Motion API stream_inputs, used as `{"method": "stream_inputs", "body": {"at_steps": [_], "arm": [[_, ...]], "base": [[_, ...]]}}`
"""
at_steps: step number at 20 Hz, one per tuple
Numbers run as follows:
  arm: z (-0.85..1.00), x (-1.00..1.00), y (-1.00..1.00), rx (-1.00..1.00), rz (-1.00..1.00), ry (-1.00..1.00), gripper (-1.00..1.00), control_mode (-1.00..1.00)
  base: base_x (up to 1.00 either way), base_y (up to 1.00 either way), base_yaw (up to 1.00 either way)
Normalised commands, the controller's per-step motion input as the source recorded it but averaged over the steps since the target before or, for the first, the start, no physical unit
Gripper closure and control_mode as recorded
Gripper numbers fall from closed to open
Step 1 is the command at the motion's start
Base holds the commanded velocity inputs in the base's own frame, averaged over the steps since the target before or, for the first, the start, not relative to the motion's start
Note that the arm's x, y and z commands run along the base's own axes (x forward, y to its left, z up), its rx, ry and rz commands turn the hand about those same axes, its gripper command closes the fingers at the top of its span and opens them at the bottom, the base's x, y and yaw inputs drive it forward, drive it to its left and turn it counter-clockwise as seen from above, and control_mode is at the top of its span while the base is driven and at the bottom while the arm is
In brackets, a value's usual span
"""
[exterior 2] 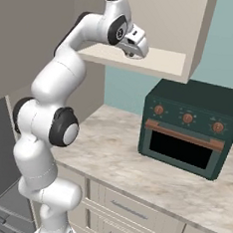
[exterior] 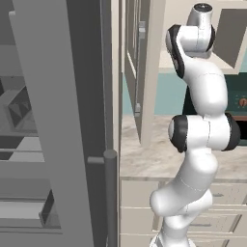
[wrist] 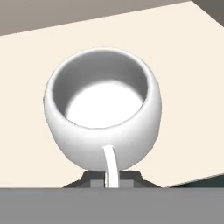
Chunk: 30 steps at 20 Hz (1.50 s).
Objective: Move the mug from next to the sink to the open cabinet. Then, move the bowl with the potato to the fridge to clear the area for faucet cleaning.
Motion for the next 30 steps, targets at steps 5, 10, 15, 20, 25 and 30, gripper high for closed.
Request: {"method": "stream_inputs", "body": {"at_steps": [5, 10, 15, 20, 25, 30], "arm": [[-0.54, 0.26, -0.01, 0.00, 0.01, -0.12, 1.00, -1.00], [-0.49, 0.50, 0.00, -0.02, 0.00, -0.14, -1.00, -1.00], [-0.07, 0.29, 0.00, 0.00, 0.00, -0.01, -1.00, -1.00], [0.08, -0.10, 0.00, 0.00, 0.00, 0.00, -1.00, -1.00], [0.02, -0.67, 0.00, 0.00, 0.00, 0.00, -1.00, -1.00], [0.00, -0.68, 0.00, 0.00, -0.08, 0.00, -1.00, -1.00]], "base": [[0.00, 0.00, 0.00], [0.00, 0.00, 0.00], [0.00, 0.00, 0.00], [0.00, 0.00, 0.00], [0.00, 0.00, 0.00], [0.00, 0.00, 0.00]]}}
